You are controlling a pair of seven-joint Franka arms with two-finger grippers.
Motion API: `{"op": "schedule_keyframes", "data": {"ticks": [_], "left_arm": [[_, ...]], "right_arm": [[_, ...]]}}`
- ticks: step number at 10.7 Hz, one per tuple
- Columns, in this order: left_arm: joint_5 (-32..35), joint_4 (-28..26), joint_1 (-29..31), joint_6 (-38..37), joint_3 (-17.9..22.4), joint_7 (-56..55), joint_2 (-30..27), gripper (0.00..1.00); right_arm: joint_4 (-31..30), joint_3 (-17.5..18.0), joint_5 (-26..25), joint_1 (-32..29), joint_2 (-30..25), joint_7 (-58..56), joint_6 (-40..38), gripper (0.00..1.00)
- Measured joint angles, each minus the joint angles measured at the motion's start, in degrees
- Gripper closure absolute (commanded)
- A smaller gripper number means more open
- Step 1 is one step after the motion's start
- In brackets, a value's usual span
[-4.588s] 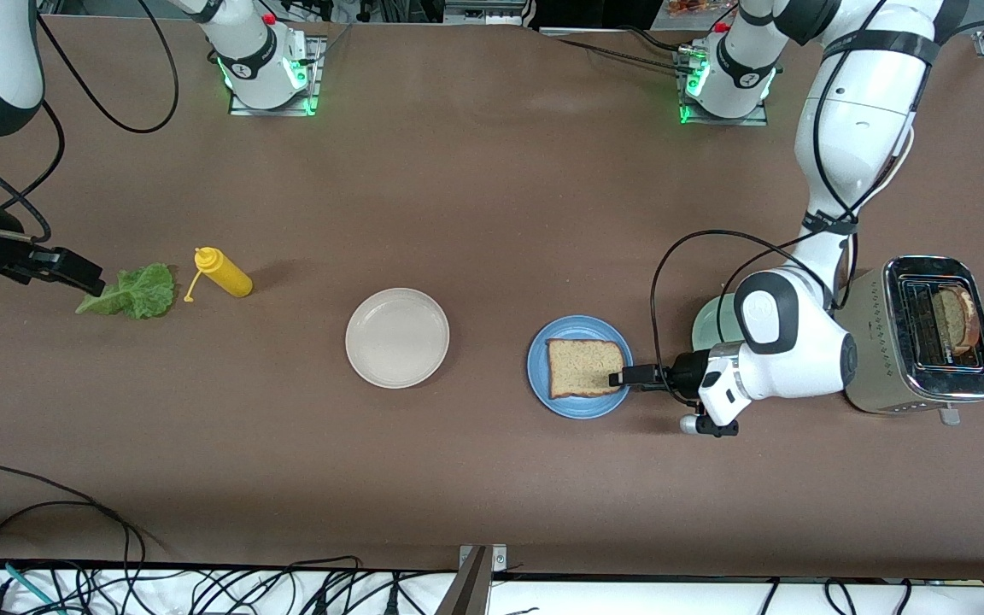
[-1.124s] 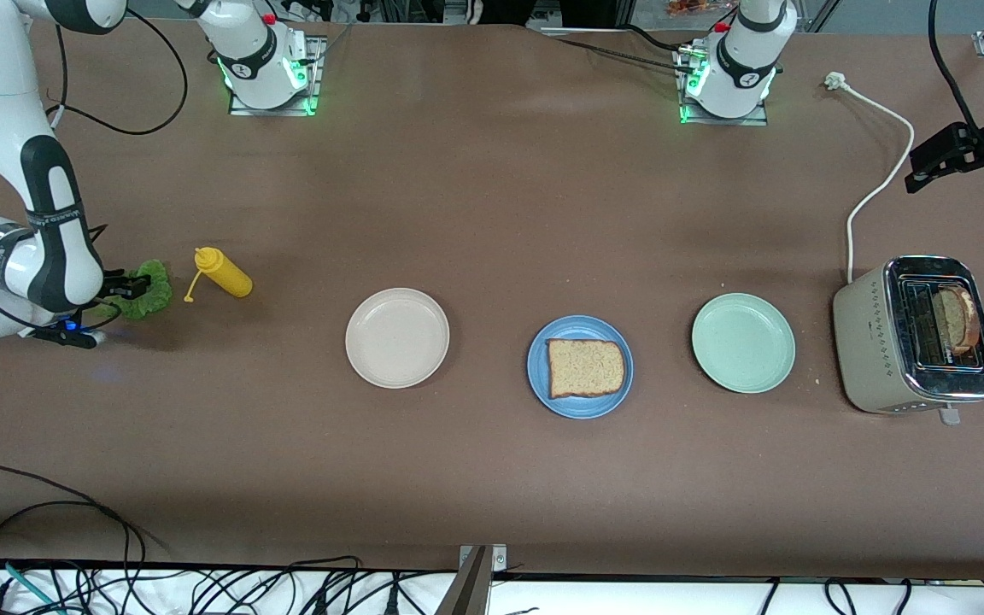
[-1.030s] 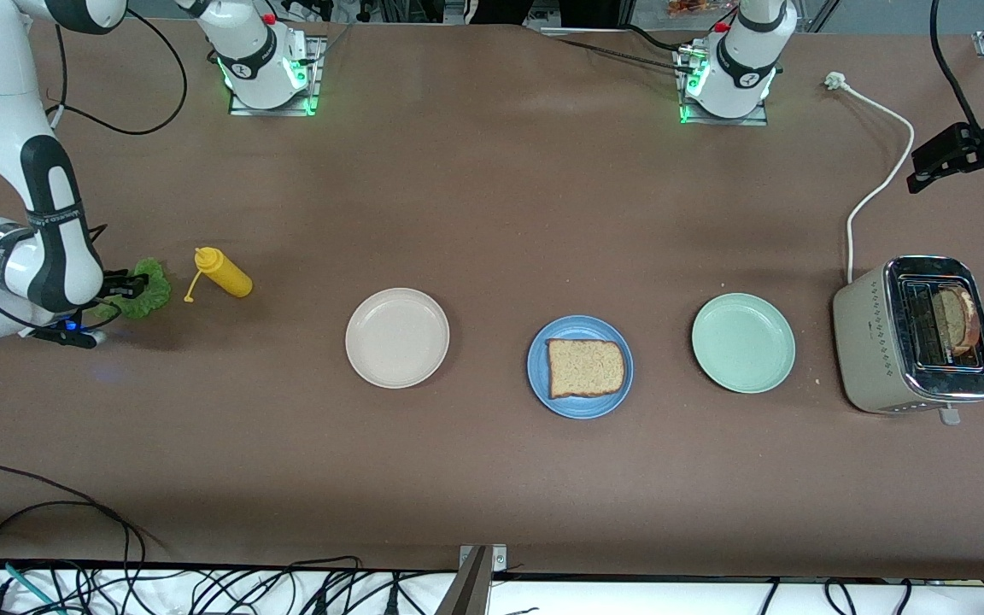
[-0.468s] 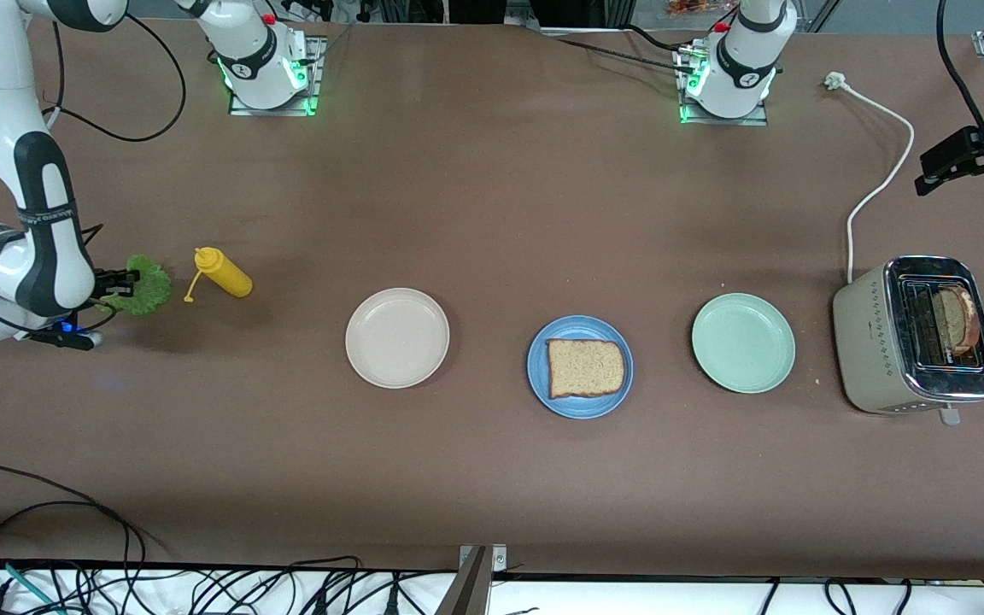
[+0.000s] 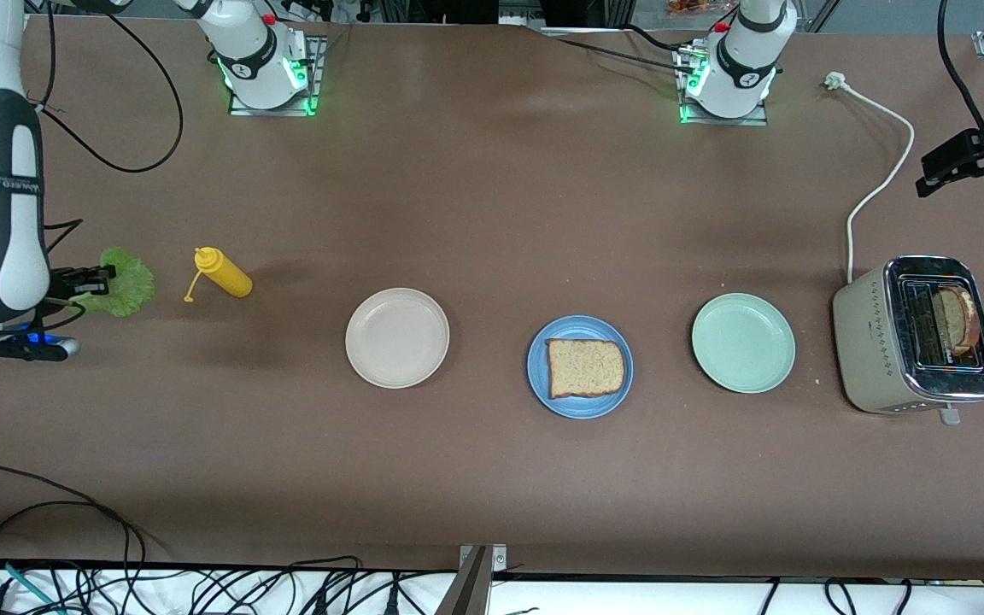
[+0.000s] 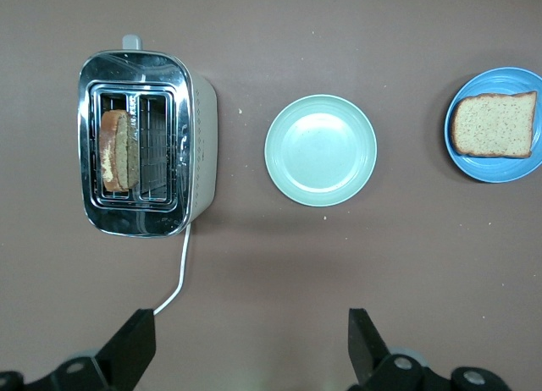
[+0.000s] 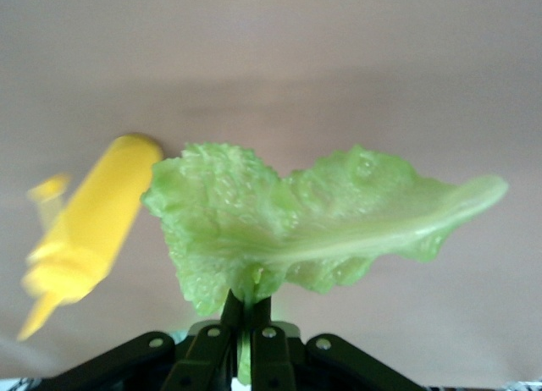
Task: Make sandwich in blue plate with both arms
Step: 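Carry the lettuce leaf over the bread on the blue plate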
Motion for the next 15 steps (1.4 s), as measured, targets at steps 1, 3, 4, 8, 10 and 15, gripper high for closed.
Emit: {"op": "schedule_keyframes", "data": {"ticks": [1,3,4,8,10,15], "left_arm": [[0.0,0.0,0.0,0.0,0.0,0.0,0.0,0.0],[0.0,0.0,0.0,0.0,0.0,0.0,0.0,0.0],[0.0,0.0,0.1,0.0,0.0,0.0,0.0,0.0],[0.0,0.1,0.1,0.0,0.0,0.0,0.1,0.0],[0.0,0.1,0.1,0.0,0.0,0.0,0.1,0.0],[0.0,0.1,0.1,0.0,0.0,0.0,0.1,0.0]], "right_arm": [[3.3,0.1,0.0,1.8,-0.9,0.0,-3.5,1.0],[9.0,0.2,0.3,6.5,-3.4,0.0,-6.5,1.0],[10.7,0.2,1.6,9.0,-4.9,0.0,-7.0,1.0],[12.0,0.6,14.3,17.6,-8.5,0.3,-6.2,1.0],[12.3,2.9,18.0,21.4,-8.5,0.6,-1.0,1.0],[12.4,16.7,17.9,28.8,-7.2,2.2,23.7,1.0]]}}
